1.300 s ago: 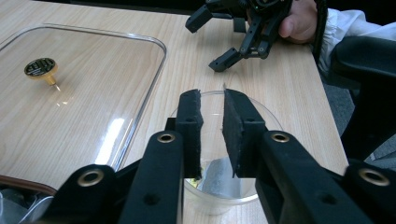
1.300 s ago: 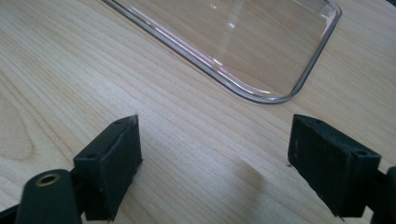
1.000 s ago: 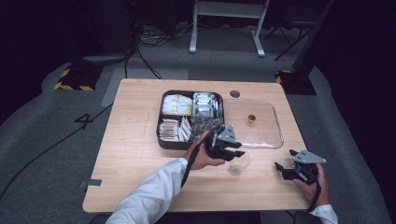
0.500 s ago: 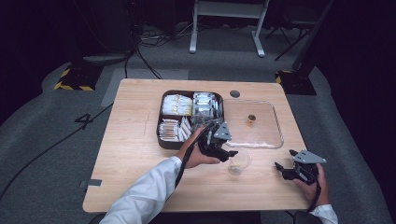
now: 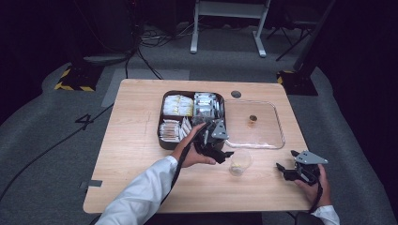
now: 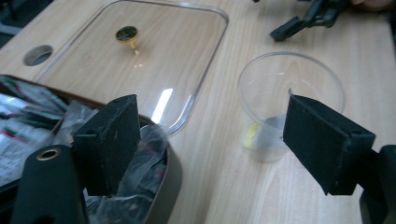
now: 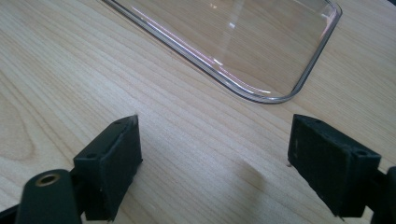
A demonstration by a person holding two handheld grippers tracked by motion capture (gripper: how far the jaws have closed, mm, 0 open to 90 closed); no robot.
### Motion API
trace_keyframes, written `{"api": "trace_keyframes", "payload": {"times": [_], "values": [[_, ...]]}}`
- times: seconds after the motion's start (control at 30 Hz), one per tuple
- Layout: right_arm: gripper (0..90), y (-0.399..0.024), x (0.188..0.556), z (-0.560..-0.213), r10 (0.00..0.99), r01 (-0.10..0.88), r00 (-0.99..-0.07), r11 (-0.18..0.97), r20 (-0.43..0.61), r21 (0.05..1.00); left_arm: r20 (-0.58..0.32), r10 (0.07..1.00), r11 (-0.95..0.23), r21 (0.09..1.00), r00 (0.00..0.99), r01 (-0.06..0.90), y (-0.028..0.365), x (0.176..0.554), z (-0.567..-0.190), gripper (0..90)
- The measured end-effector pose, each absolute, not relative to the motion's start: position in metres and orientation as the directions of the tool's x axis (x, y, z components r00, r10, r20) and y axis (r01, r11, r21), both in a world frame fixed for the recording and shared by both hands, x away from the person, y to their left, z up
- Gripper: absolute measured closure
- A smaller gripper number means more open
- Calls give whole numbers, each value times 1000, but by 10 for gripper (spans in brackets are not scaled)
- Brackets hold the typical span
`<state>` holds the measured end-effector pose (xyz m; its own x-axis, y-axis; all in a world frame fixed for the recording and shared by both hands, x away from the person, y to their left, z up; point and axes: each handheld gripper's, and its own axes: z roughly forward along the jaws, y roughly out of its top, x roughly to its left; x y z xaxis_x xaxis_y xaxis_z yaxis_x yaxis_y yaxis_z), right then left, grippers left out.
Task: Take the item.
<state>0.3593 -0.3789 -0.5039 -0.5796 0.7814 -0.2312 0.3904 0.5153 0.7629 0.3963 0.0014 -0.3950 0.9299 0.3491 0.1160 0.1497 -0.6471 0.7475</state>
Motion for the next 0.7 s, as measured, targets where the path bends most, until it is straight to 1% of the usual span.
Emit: {"api": "trace_keyframes", "payload": {"times": [0.07, 0.17, 0.47, 0.7], "values": [[177, -379, 359, -504, 781, 388, -580, 516, -233, 763, 126, 339, -659, 739, 932, 140, 4, 396, -394, 169], [176, -379, 360, -504, 781, 389, -580, 516, -232, 763, 149, 347, -669, 731, 926, 133, 9, 395, -393, 168], [176, -379, 360, -504, 780, 389, -581, 517, -232, 763, 179, 368, -687, 713, 912, 138, 26, 393, -392, 168], [176, -379, 360, -504, 781, 390, -581, 516, -231, 763, 183, 384, -688, 711, 905, 148, 41, 390, -393, 168]]}}
